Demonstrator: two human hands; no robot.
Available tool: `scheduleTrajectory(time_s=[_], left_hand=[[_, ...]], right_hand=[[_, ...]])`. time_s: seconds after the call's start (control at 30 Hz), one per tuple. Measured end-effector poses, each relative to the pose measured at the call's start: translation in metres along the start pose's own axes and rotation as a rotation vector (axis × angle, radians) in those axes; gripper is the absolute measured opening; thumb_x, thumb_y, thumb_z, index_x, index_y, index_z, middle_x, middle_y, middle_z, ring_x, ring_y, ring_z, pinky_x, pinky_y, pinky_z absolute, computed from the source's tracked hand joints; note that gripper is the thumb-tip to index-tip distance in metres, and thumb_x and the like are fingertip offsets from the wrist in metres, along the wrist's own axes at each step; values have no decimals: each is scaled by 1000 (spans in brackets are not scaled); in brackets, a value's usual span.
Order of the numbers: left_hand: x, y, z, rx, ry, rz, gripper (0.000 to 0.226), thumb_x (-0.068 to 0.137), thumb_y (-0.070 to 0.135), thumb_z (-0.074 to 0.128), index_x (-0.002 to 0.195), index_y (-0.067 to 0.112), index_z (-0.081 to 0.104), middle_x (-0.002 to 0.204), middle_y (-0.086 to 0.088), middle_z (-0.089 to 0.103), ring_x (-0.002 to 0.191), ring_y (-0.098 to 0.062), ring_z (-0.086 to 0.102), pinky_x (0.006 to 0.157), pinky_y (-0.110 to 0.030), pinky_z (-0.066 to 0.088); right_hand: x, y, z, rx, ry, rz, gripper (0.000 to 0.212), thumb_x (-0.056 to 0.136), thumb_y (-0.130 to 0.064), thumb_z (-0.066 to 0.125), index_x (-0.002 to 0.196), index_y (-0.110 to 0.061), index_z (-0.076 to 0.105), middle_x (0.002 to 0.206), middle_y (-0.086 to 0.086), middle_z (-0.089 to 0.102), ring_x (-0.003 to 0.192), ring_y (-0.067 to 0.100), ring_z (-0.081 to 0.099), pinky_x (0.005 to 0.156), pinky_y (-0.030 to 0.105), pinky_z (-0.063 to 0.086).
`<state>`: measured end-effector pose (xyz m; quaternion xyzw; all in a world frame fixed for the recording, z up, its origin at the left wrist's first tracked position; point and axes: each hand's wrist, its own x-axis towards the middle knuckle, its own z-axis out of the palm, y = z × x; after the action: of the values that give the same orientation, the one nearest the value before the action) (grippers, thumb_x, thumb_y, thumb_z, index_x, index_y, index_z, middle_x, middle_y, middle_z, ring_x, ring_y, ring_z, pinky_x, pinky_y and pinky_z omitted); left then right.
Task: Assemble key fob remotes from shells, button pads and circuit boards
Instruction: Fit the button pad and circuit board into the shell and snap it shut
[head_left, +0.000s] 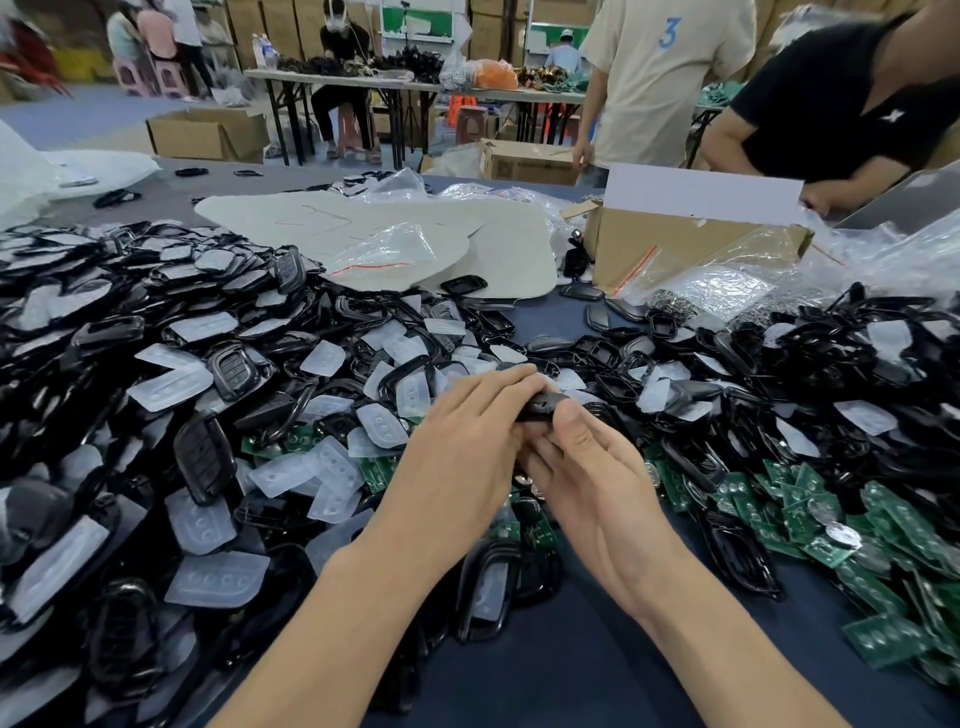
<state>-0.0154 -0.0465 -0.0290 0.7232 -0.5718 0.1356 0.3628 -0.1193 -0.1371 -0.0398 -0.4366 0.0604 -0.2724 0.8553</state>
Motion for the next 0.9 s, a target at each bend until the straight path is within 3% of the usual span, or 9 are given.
scheduleTrajectory(time_s=[0.1, 0.17, 0.27, 0.4, 0.6, 0.67, 0.73, 0.8, 0.9], left_hand=[[-1, -3, -1, -78, -73, -31, 51, 92, -3, 55, 141, 12, 53, 144, 2, 54, 132, -13, 47, 110, -28, 39], [-1, -3, -2, -97, -93, -40, 55, 91, -7, 56, 142, 13, 53, 145, 2, 55, 131, -16, 52, 108, -33, 44], [0, -2, -2, -104, -106, -71, 58, 87, -12, 54, 139, 14, 56, 137, -1, 62, 118, -23, 63, 98, -43, 52], [-2, -1, 0, -29, -61, -75, 55, 84, -11, 58, 133, 14, 62, 122, -2, 71, 106, -29, 68, 89, -43, 56], [-3, -2, 5, -31, -4, -77, 54, 83, -10, 60, 130, 15, 65, 109, -1, 75, 96, -26, 71, 81, -43, 59], [-3, -3, 8, -13, 23, -72, 52, 83, -9, 62, 129, 15, 65, 105, 0, 75, 88, -23, 71, 77, -38, 60], [-1, -3, 9, -79, 48, -109, 48, 87, -6, 62, 129, 17, 66, 101, 2, 76, 77, -4, 66, 75, -19, 54], [1, -3, 8, -261, 47, -208, 40, 93, 1, 60, 127, 22, 67, 91, 9, 75, 72, 8, 60, 70, -2, 41], [1, -4, 5, -454, 45, -275, 28, 99, 10, 57, 120, 25, 67, 78, 19, 69, 65, 3, 59, 61, -6, 40]], right_hand=[[1, -2, -3, 15, 19, 21, 31, 86, -22, 71, 113, -7, 75, 101, 10, 72, 98, 18, 68, 94, 27, 54], [1, -2, -4, 24, 31, 38, 28, 85, -21, 71, 109, -6, 76, 98, 11, 73, 97, 18, 70, 94, 28, 55], [0, -1, -2, 14, 79, 56, 26, 88, -22, 68, 105, -4, 77, 99, 14, 73, 99, 21, 70, 93, 29, 56], [-1, -1, 2, 50, 147, 82, 27, 91, -23, 61, 94, -2, 79, 95, 17, 73, 96, 21, 73, 85, 25, 57], [0, 0, 7, 81, 177, 86, 29, 90, -27, 62, 94, -5, 81, 98, 16, 73, 97, 19, 72, 92, 28, 57], [1, 1, 7, 53, 179, 76, 29, 89, -29, 63, 93, -7, 81, 96, 14, 73, 98, 19, 72, 92, 28, 57], [1, 3, 8, -8, 185, 45, 29, 87, -34, 65, 93, -10, 81, 96, 11, 74, 101, 19, 72, 90, 26, 56], [0, 4, 9, -135, 206, -16, 33, 84, -39, 67, 104, -16, 77, 107, 8, 76, 109, 18, 71, 89, 23, 56], [-5, 6, 8, -452, 219, -163, 25, 90, -38, 64, 115, -40, 70, 114, 1, 75, 109, 15, 71, 86, 21, 56]])
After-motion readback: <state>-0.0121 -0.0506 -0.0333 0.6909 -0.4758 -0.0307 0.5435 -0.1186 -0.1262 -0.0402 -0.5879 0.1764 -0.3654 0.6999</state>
